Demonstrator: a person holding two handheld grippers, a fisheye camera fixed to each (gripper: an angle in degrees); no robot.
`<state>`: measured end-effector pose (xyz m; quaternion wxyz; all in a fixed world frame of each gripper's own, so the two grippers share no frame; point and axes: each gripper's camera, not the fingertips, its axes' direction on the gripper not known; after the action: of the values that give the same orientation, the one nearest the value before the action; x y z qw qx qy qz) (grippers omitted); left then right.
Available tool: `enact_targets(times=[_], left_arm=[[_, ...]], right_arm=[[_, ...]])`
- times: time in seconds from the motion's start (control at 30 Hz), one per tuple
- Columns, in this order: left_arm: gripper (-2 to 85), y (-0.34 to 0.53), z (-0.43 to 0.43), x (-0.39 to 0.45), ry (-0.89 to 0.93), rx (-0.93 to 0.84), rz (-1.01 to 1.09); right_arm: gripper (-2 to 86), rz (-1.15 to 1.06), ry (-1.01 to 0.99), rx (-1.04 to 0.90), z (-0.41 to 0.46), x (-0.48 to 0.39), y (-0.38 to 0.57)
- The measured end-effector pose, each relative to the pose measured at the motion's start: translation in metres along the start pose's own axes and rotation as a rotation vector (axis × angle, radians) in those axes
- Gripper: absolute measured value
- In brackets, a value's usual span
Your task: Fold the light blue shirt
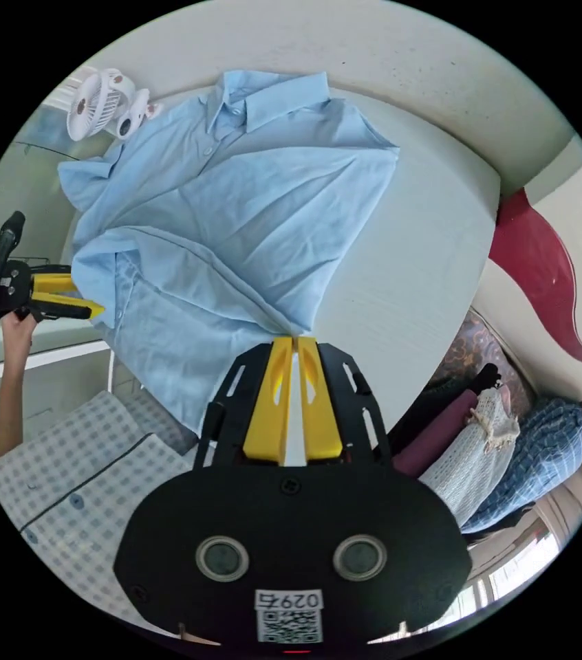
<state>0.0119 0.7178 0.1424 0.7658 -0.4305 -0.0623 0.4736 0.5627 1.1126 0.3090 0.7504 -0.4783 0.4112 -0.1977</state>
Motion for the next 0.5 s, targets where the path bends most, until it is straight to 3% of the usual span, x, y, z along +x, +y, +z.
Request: enact_targets(times=[0.13, 0.23, 0.37, 0.5], left_arm=[[-0.6, 0.025, -0.025, -0.005, -0.223, 0.059, 0.029], [-0.6, 0.037, -0.035, -0.021, 0.002, 0.079, 0.107], [1.5, 0.041, -0.029, -0.018, 0.078, 0.001, 0.207], [6.5, 0.075, -0.062, -0.049, 0.264, 0.175, 0.151]], right_arm=[[0.8, 0.061, 0.129, 0.016, -0.017, 0.026, 0.01], [1.3, 0.079, -0.013, -0.001, -0.026, 0.052, 0.02], [4.0, 0.075, -0.107, -0.085, -0.028, 0.067, 0.036], [7.5, 0.142, -0.252, 0.002, -0.064, 0.092, 0.074]])
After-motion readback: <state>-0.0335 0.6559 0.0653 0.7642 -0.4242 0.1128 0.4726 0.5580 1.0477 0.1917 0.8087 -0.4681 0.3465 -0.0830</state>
